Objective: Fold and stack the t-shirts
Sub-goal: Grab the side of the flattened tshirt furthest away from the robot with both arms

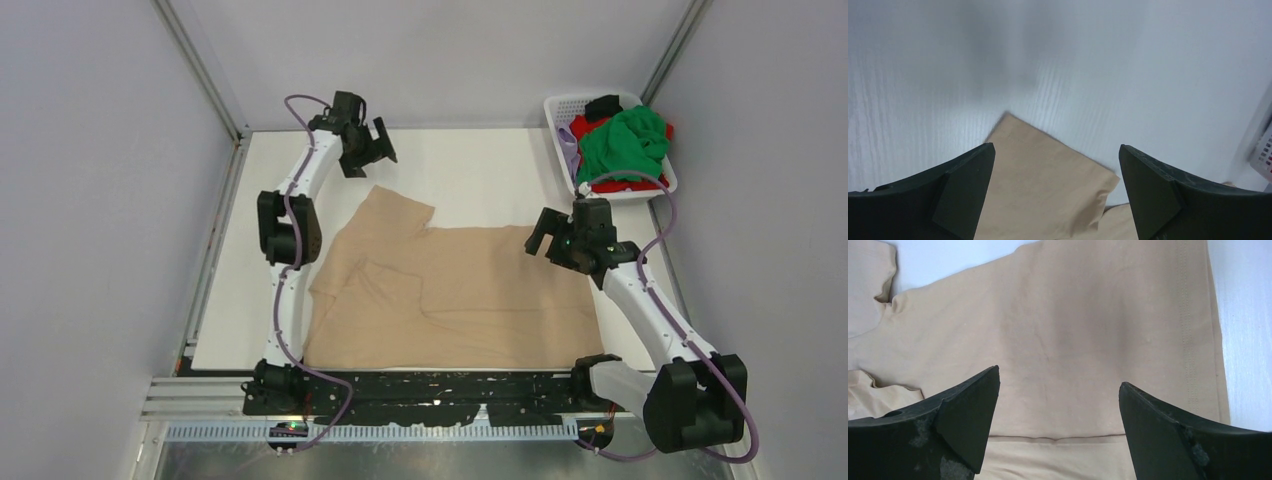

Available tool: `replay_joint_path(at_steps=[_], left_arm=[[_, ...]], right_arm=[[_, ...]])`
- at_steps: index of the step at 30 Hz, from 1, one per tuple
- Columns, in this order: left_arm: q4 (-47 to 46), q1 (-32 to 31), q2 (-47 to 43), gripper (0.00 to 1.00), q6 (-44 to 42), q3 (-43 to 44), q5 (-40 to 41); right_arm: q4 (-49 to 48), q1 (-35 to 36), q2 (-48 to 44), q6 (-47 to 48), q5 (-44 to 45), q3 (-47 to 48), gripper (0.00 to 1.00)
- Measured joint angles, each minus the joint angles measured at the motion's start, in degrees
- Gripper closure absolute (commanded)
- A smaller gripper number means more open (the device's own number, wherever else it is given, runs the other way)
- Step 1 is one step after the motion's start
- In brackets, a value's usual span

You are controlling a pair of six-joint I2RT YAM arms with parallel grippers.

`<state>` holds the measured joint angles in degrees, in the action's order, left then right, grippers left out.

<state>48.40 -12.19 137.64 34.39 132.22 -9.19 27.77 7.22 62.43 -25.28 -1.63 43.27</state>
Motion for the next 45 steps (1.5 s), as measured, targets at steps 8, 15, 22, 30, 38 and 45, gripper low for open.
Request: replay_joint_path(at_steps=[8,15,22,30,38,45], left_arm=[[-2.10,1.53,3.32,0.01,7.54,-3.65,-1.86],[-3.13,1.29,4.74,0.00,11.76,-3.23,-1.14],[-3.13,-0.17,5.01,0.00,13.88,-3.21,0.24],[-2.38,-1.49,5.01,0.00,15.15,-3.21,0.13],[5.99,-1.62,5.01,0.01,11.30,-1.95,3.74],[7.54,-0.79,4.96,0.00,9.42,-2.01,6.45]], right_arm=[[-1.46,-1.09,1.51,0.37,-0.92,0.00,0.04],[-2.27,-1.53,1.77,0.52,-1.29,-0.13,0.05],[-2.64,-2.14,1.70,0.55,-1.36,-0.81,0.05],[-2.78,-2.82,0.17,1.03,-1.51,-1.57,0.05],[-2.62,-3.34,-1.36,1.38,-1.51,-2.71,0.05],[-2.69,-3.56,-1.31,1.38,-1.49,-2.73,0.04]])
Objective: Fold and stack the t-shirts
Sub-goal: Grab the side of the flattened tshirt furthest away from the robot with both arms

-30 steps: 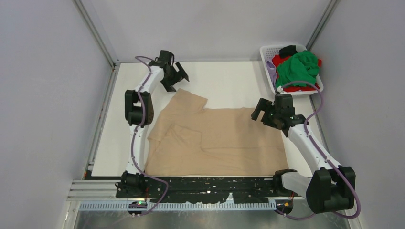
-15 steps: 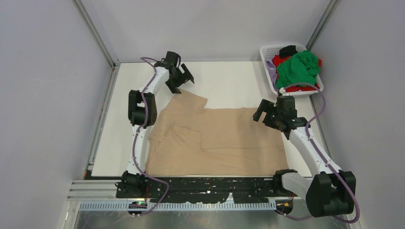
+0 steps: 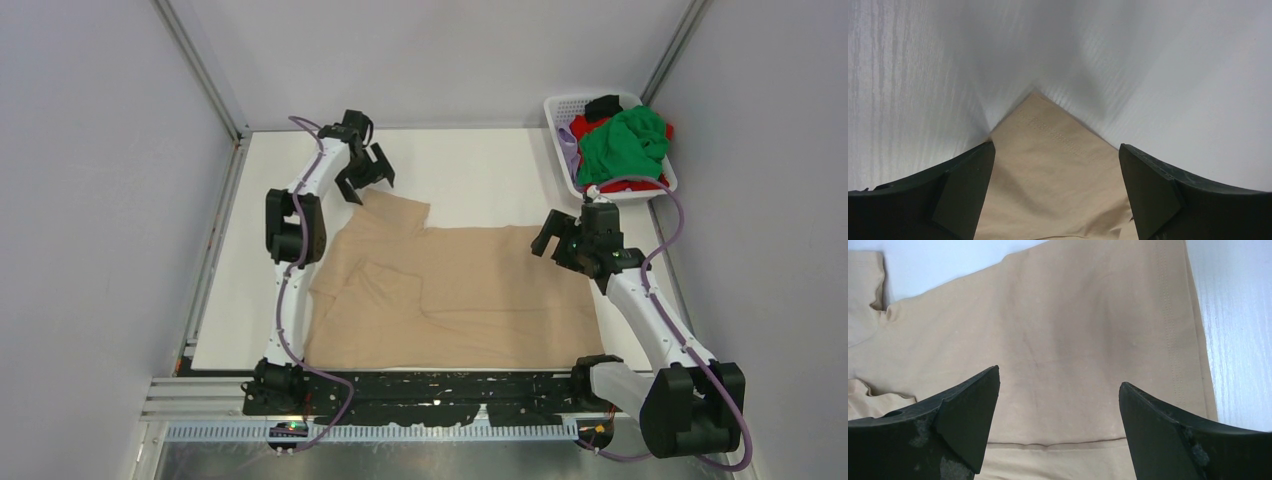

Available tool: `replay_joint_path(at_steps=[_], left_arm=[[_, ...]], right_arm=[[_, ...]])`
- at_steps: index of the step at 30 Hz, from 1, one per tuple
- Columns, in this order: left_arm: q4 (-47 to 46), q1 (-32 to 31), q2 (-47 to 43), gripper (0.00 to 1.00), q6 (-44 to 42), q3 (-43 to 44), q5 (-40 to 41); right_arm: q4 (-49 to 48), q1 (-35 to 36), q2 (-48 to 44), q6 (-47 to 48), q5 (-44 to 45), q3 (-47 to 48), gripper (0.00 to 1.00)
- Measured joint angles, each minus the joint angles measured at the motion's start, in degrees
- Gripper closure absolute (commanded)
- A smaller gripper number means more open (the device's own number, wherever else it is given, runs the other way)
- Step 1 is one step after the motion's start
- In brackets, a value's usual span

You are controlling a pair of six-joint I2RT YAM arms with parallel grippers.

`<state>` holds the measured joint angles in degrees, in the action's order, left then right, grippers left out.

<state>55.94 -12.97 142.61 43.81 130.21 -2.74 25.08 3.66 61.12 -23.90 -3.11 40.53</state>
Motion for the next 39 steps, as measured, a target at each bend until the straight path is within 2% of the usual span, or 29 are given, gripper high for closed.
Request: replay_joint_path(at_steps=[14,24,31,39], left_arm=[[6.21,-0.57,-0.04,0.02,-7.32,-0.02,-3.21],[10.91,-3.50,-0.28,0.19,-10.27,-0.57,-0.81],[13.44,-5.38,-0.28,0.41,-11.63,-0.09,1.29],[14.10,-6.16,-0.28,0.61,-12.63,-0.09,1.68]], right_arm=[[-0.22,-0.44,0.52,-0.02,0.00,0.00,0.04],[-0.59,-0.52,0.50,-0.02,-0.46,-0.07,0.04],[-1.09,-0.81,0.50,-0.02,-0.61,-0.55,0.05],[-1.33,-1.01,0.48,-0.02,-1.16,-0.96,0.05]])
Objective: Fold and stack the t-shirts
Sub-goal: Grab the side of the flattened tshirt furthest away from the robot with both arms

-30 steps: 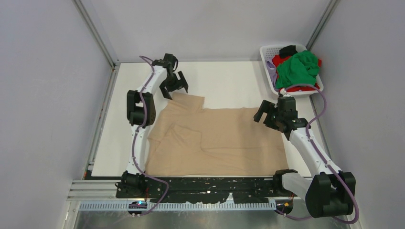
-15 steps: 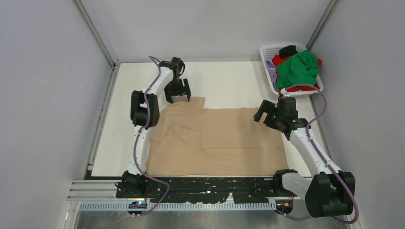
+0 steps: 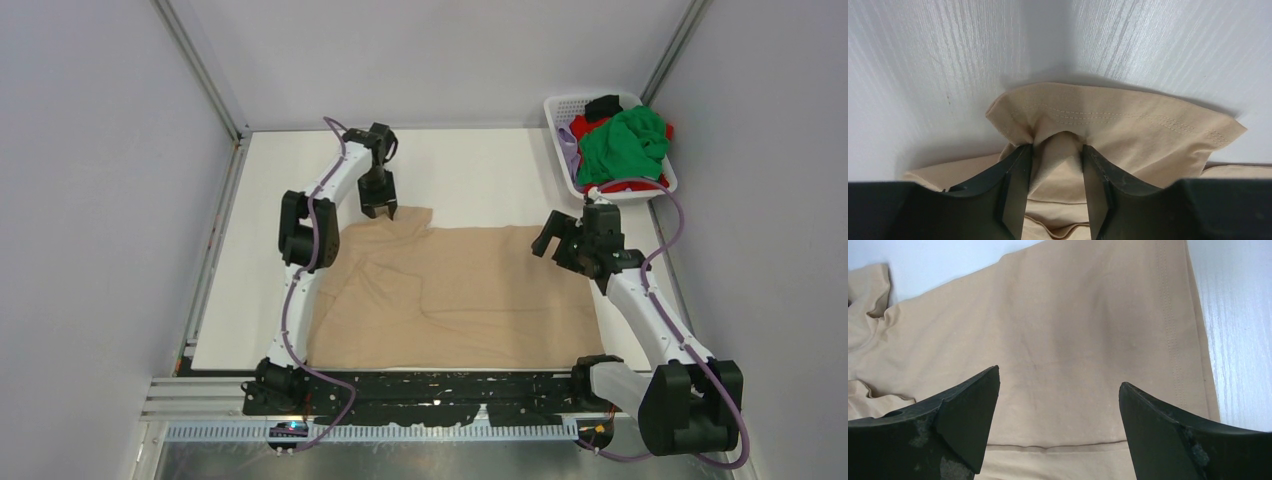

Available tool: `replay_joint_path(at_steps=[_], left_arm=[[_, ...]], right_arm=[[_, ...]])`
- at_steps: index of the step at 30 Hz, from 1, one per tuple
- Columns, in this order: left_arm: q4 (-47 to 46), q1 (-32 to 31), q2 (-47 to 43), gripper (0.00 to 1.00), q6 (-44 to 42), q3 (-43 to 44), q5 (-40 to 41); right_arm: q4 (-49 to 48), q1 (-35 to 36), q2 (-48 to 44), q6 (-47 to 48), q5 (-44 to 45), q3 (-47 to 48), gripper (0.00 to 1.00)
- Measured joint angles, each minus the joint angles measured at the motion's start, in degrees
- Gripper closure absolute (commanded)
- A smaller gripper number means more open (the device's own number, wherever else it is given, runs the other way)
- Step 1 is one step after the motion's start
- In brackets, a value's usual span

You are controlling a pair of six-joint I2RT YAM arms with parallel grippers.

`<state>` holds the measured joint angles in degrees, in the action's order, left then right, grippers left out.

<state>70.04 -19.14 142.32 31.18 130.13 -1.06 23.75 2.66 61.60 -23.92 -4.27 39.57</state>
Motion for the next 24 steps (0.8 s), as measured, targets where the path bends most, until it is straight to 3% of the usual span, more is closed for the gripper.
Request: replay_joint_path(at_steps=[5,7,15,24], left_arm=[[-0.02,0.02,0.00,0.86,-0.37,0.00,0.02],[-0.04,0.02,0.00,1.00,-0.42,0.00,0.02],[-0.39,0.02,0.00,1.00,-2.25,-0.02,0.00],[-5.27,0.02,-2.56,1.00,-5.92,-4.63,-0.46]], right_arm=[[-0.13,-0.31,-0.22,0.00,0.02,-0.07,0.05],[-0.15,-0.44,-0.22,0.00,0.02,-0.07,0.05],[-0.66,-0.92,1.70,0.00,1.68,0.31,0.05],[-1.88,-0.94,14.10,0.07,10.56,9.77,0.01]])
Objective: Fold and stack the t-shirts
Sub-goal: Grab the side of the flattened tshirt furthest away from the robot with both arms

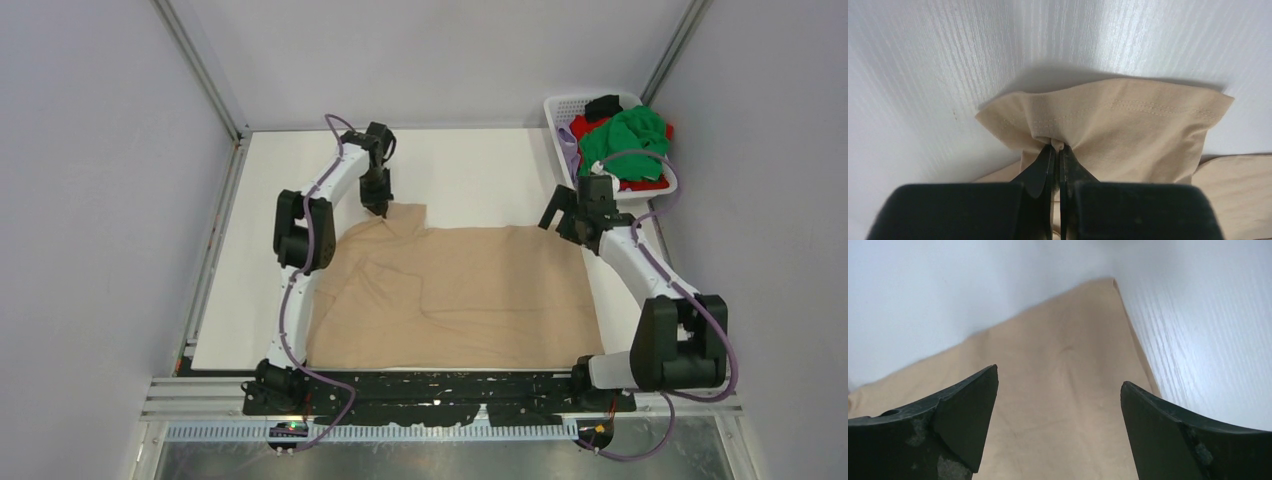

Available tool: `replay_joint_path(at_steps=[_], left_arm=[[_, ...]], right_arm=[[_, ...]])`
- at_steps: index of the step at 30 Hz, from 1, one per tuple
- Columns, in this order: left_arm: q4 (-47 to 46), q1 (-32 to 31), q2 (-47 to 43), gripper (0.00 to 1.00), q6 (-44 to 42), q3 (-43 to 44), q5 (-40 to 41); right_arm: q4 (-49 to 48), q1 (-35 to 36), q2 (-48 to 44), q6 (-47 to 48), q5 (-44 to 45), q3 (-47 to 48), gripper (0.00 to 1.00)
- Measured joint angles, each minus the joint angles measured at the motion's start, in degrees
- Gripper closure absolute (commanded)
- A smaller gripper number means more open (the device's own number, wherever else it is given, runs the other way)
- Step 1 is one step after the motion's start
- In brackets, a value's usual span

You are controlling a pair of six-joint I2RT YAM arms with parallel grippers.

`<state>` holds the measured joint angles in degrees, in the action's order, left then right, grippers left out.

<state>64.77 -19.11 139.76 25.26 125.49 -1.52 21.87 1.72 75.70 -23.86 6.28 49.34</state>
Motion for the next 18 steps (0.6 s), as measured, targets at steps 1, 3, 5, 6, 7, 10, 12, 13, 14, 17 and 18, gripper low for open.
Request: replay_joint_path(at_steps=[1,3,5,6,7,10,12,13,14,17,18], left_arm=[[-0.79,0.00,-0.72,1.00,-0.33,-0.83,0.04],[-2.14,0.00,-2.12,1.00,-0.81,-2.27,0.31],[-3.76,0.00,-4.09,1.00,-1.66,-4.24,0.44],[-4.37,0.00,-4.92,1.00,-1.86,-4.96,0.46],[-5.01,0.00,-5.70,1.00,-2.05,-5.62,0.44],[-6.56,0.00,-7.69,1.00,-2.95,-7.13,0.28],[-7.48,0.00,-8.63,1.00,-3.34,-7.96,0.17],[-7.87,-0.02,-8.92,1.00,-3.45,-8.31,0.17],[-8.35,-0.02,-9.18,1.00,-3.54,-8.76,0.17],[-9.01,-0.02,-9.25,1.00,-3.76,-9.42,0.02],[-9.11,-0.02,-9.25,1.00,-3.85,-9.64,-0.07]], right_arm=[[0.02,0.04,2.19,-0.02,0.87,1.95,0.03],[0.28,0.28,6.62,-0.04,2.45,5.95,0.05],[0.44,0.59,10.97,-0.22,4.22,9.62,0.07],[0.72,0.85,13.57,-0.33,5.77,11.85,0.08],[0.81,1.03,15.41,-0.44,6.73,13.27,0.09],[2.32,1.90,21.59,-1.27,10.69,18.53,0.12],[3.93,2.73,25.46,-1.95,13.33,21.92,0.12],[4.46,3.19,26.93,-2.12,14.38,23.26,0.13],[5.70,3.85,29.07,-2.51,15.78,25.20,0.13],[7.69,5.22,33.22,-3.54,17.68,28.37,0.14],[8.41,5.55,34.40,-3.96,17.99,29.09,0.15]])
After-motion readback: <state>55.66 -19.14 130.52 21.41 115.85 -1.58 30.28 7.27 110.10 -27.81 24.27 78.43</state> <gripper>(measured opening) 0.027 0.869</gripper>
